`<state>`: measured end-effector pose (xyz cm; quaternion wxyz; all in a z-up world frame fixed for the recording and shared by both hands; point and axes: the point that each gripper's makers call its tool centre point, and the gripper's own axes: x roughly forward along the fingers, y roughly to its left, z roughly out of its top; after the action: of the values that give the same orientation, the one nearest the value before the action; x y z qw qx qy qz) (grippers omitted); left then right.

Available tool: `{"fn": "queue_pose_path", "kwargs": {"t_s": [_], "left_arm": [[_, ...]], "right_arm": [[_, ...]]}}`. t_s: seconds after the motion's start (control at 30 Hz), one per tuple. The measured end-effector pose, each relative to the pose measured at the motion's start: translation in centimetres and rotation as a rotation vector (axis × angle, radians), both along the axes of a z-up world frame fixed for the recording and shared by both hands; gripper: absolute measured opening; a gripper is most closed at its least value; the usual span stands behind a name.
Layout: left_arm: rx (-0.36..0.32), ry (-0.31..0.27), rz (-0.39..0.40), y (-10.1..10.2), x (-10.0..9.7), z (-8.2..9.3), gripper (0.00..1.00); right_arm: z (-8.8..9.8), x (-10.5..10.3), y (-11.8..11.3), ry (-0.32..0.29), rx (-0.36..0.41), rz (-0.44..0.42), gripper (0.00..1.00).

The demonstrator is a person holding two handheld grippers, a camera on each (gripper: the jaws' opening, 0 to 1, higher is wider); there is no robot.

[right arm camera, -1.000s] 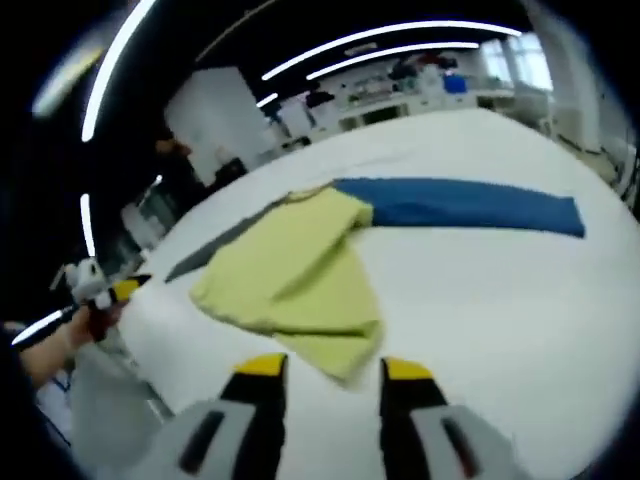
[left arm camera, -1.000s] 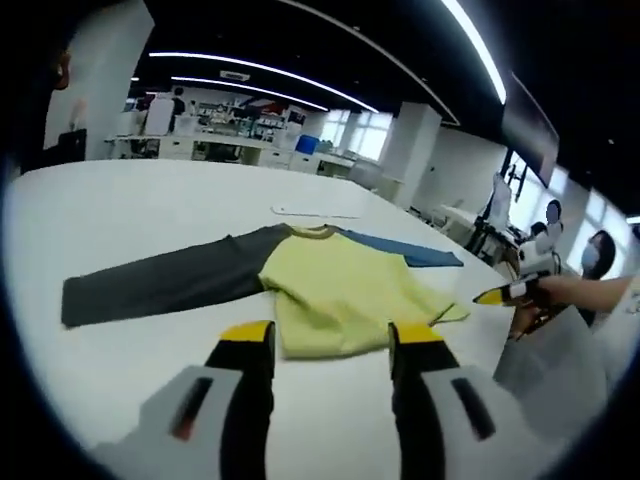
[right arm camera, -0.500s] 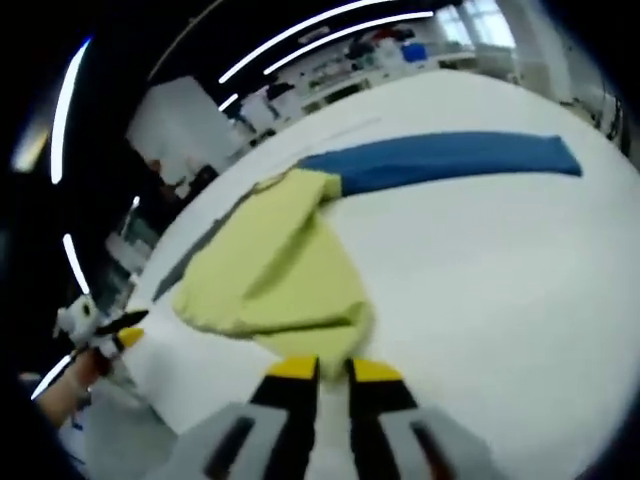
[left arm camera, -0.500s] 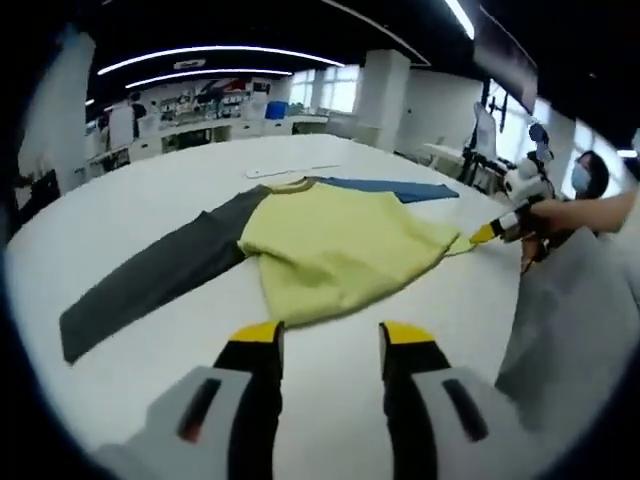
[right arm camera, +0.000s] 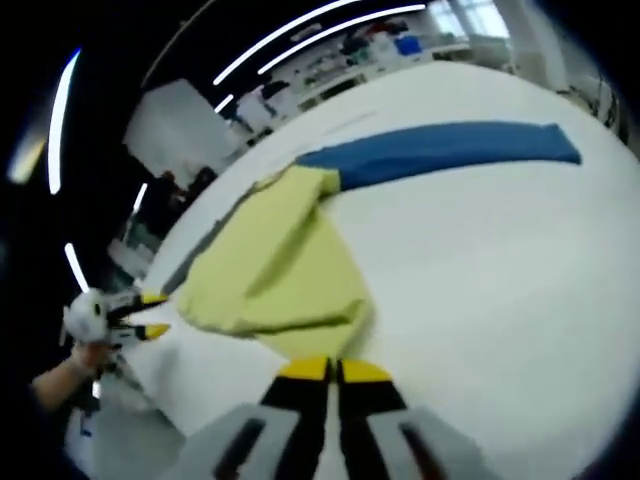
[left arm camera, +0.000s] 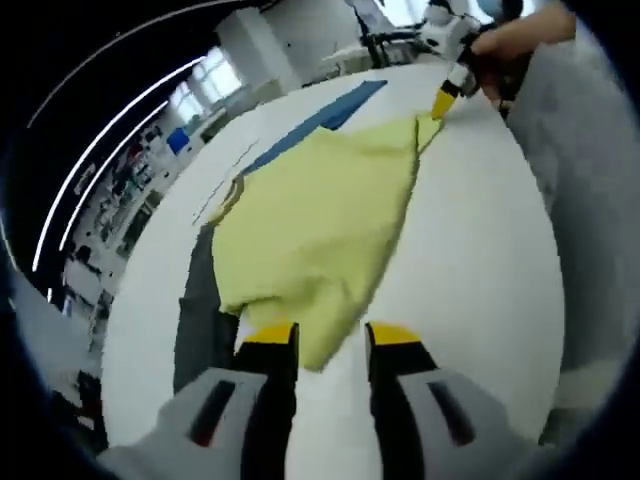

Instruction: Fold the garment on the visible template until the final outline fits inside the template.

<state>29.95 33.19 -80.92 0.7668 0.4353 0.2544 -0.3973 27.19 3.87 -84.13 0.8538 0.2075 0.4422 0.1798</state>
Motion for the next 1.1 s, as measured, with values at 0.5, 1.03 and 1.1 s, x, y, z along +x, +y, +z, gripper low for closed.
{"fn": "queue_pose_path", "kwargs": {"t_s": [0.5, 1.03, 1.1], "left_arm": [[0.185, 0.049, -0.203, -0.9, 0.5, -3.1, 0.03], [0.047, -0.007, -0.110, -1.6, 4.4, 3.3, 0.00], [0.030, -0.020, -0.096, -1.9, 5.6, 4.3, 0.00]], "right_arm": [[0.0, 0.6, -0.7, 0.007, 0.030, -0.029, 0.00], [-0.4, 0.6, -0.6, 0.014, 0.040, -0.015, 0.00], [-0.3, 0.5, -0.5, 0.014, 0.041, -0.012, 0.00]]}}
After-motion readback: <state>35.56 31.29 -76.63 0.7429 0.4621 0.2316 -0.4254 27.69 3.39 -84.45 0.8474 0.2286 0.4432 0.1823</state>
